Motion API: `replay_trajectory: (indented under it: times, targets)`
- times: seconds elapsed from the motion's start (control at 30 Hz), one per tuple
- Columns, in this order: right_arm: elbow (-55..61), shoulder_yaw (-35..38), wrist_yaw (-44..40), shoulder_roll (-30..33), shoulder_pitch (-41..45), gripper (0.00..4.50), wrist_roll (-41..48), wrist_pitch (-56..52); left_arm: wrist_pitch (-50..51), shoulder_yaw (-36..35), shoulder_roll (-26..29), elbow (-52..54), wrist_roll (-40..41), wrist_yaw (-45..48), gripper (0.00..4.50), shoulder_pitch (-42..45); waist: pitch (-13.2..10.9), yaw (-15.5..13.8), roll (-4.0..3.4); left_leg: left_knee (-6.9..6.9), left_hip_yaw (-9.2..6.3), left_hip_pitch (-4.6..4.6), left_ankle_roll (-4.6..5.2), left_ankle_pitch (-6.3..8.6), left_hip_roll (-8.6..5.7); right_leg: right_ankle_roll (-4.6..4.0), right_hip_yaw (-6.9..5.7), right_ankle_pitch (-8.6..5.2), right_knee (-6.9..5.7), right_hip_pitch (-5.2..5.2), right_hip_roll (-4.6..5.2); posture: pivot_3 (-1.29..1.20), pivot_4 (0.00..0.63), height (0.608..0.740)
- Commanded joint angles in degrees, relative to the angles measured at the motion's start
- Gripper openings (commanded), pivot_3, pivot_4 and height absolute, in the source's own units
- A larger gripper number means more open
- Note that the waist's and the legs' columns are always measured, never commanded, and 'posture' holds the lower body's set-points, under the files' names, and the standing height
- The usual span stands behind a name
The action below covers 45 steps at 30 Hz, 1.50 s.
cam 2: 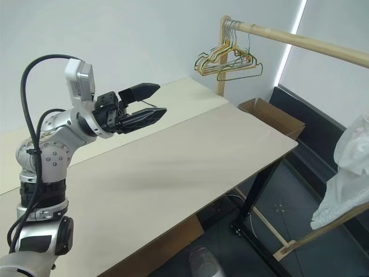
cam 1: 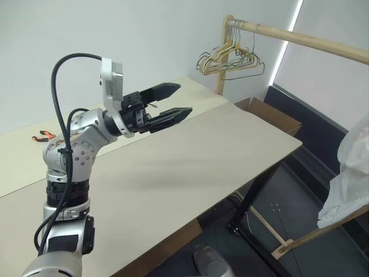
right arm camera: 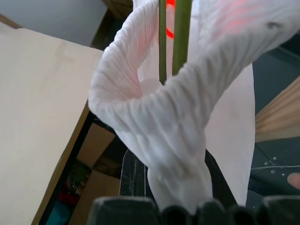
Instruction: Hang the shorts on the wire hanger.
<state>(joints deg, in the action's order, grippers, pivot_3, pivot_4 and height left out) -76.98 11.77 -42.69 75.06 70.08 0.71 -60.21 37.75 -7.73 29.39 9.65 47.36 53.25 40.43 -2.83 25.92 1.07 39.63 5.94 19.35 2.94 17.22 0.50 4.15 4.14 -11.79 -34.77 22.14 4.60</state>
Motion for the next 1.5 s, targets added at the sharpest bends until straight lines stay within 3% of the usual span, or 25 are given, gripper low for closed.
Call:
replay_trajectory:
  times: [0.03, 0.2, 0.33, 0.63, 0.67, 0.93, 1.1, 1.3, 1.5]
  targets:
    - [2.8, -0.7, 1.7, -1.1, -0.2, 0.0, -0.6, 3.1, -0.6, -1.0, 0.6, 0.7, 0.4, 0.0, 4.46, 1.5, 0.0, 0.0, 0.01, 0.0, 0.0, 0.0, 0.0, 0.0, 0.0, 0.0, 0.01, 0.0, 0.0, 0.0, 0.0, -0.33, 0.0, 0.74]
    - [3.2, -0.1, 3.4, -1.4, -3.2, 0.0, -0.2, 4.7, -0.4, -1.1, 0.8, 1.0, 0.7, 0.2, 4.46, 1.7, 0.0, -0.1, 0.01, 0.0, -0.01, 0.0, 0.0, 0.0, -0.01, 0.01, -0.02, 0.0, 0.0, -0.01, 0.02, -0.33, 0.0, 0.74]
    - [3.5, 0.4, 5.0, -1.3, -3.9, 1.2, 0.1, 5.5, -0.4, -1.0, 1.0, 0.9, 0.7, 0.3, 4.5, 1.8, 0.0, 0.0, 0.01, 0.0, -0.01, 0.01, 0.0, 0.0, -0.01, 0.02, -0.01, 0.0, 0.02, -0.01, 0.02, -0.33, 0.0, 0.74]
    - [4.7, -0.2, 4.8, -0.3, -2.6, 4.34, -0.1, 5.5, -0.3, -1.1, 0.9, 1.2, 0.7, -0.1, 4.5, 1.7, 0.0, 0.0, 0.01, 0.0, -0.01, -0.01, 0.0, 0.0, -0.01, 0.02, -0.01, 0.0, -0.01, -0.01, 0.01, -0.33, 0.0, 0.74]
    - [4.9, -0.2, 4.8, -0.1, -2.3, 4.47, -0.1, 5.3, -0.3, -1.1, 0.9, 1.2, 0.8, -0.1, 4.5, 1.6, 0.0, -0.1, 0.01, 0.0, -0.01, -0.01, 0.0, 0.0, -0.01, 0.02, -0.01, 0.0, -0.01, -0.01, 0.01, -0.33, 0.0, 0.74]
    - [13.5, -0.5, 6.3, 1.6, -5.0, 4.47, -0.1, 9.5, -0.7, -1.4, 1.5, 0.6, -0.2, -0.8, 4.5, 1.5, 0.0, -0.2, 0.01, 0.0, -0.01, 0.0, 0.0, 0.0, -0.02, 0.02, -0.01, 0.0, 0.0, -0.01, 0.04, -0.33, 0.0, 0.74]
    - [26.8, 3.6, 5.8, 2.9, -11.4, 4.47, 3.2, 4.1, -0.9, -1.5, 2.3, -0.2, -0.7, -0.8, 4.5, 1.7, 0.0, -0.8, 0.0, -0.01, -0.02, 0.01, 0.0, 0.0, -0.02, 0.04, -0.03, -0.01, -0.01, 0.01, 0.04, -0.33, 0.0, 0.74]
    - [53.8, 16.7, 6.9, 1.7, -28.5, 4.47, 6.1, -4.6, -1.4, -1.2, 2.4, -0.6, -1.3, -1.2, 4.5, 1.7, 0.0, -1.7, -0.02, 0.0, -0.02, 0.0, 0.0, 0.0, 0.01, 0.05, -0.03, -0.01, -0.08, 0.03, 0.03, -0.34, 0.0, 0.74]
    - [84.0, 34.7, 2.5, -5.0, -40.6, 4.47, 10.9, -6.6, -6.8, -2.1, 1.4, 0.4, -5.9, -4.1, 4.5, -1.5, 0.0, -2.8, -0.03, 0.03, -0.03, -0.02, -0.01, 0.0, 0.08, 0.07, -0.04, -0.02, -0.15, 0.06, -0.02, -0.31, 0.0, 0.74]
